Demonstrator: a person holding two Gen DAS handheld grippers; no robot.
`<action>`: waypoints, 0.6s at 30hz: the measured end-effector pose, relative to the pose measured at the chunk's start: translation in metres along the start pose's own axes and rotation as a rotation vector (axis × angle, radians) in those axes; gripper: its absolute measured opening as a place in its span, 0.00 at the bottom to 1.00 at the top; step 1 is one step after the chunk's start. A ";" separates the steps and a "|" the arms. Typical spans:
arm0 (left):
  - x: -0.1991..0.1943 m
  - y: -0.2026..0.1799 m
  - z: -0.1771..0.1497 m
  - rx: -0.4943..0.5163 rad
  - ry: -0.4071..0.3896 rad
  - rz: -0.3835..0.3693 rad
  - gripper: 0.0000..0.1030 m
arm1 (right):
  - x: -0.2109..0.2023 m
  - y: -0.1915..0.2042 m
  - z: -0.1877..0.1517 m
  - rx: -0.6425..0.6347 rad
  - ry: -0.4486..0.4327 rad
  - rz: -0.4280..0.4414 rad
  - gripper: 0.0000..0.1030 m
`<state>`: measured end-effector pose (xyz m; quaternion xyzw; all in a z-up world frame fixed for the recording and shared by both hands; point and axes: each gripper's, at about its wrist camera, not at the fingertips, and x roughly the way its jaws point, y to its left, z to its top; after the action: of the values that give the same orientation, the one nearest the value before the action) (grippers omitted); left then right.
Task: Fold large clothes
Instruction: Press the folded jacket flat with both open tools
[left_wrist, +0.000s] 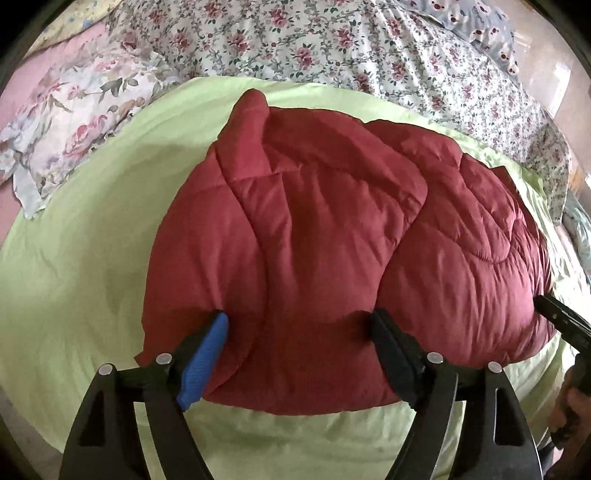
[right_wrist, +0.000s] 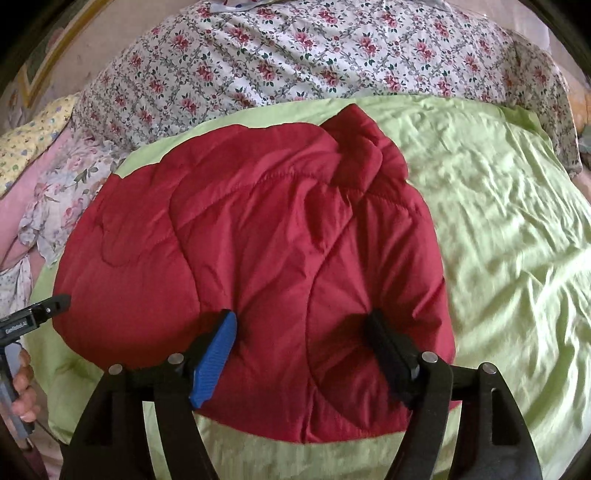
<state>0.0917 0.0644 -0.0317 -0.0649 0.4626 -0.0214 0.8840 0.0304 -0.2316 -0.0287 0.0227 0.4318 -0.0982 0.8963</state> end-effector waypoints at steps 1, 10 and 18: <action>0.001 0.000 0.000 0.001 0.002 0.002 0.78 | -0.002 0.001 -0.003 -0.003 0.000 -0.006 0.72; -0.002 -0.010 -0.002 0.026 0.001 -0.002 0.81 | -0.013 0.021 -0.012 -0.039 -0.010 -0.018 0.74; 0.012 -0.031 -0.001 0.095 0.010 0.033 0.95 | 0.002 0.038 -0.002 -0.103 -0.010 -0.049 0.78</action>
<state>0.0979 0.0328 -0.0380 -0.0150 0.4665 -0.0292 0.8839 0.0374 -0.1942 -0.0329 -0.0348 0.4320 -0.0979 0.8959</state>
